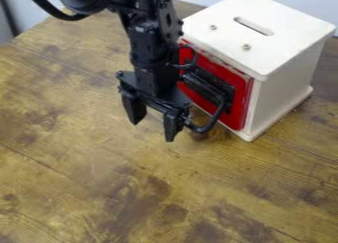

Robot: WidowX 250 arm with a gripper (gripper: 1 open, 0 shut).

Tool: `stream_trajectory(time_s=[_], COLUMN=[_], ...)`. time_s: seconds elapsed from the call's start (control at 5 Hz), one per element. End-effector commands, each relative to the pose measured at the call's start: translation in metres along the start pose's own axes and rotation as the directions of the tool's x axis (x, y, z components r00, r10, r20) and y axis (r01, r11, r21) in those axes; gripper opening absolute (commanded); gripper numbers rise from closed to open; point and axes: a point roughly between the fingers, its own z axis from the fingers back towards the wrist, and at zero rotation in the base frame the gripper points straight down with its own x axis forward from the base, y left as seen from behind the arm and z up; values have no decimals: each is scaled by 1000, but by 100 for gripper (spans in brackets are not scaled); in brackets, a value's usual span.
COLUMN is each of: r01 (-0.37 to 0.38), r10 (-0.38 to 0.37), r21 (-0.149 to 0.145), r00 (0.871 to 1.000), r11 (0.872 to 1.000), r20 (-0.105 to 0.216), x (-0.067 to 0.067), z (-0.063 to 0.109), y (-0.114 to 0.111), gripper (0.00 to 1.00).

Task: Close the drawer

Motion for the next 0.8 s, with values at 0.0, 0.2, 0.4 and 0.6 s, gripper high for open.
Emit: stream_trajectory(time_s=[0.0,0.2,0.4,0.6], r01=[-11,-6,-3,-2], r10=[10,6,3,1], r21=[8,4,5,5], r00=[998,999,999,999], r11=[1000,1000,1000,1000], r20=[57,48,47,45], x=[9,8,7,7], z=[18,17,17,18], y=[6,4,1,-1], gripper=[100,100,100,100])
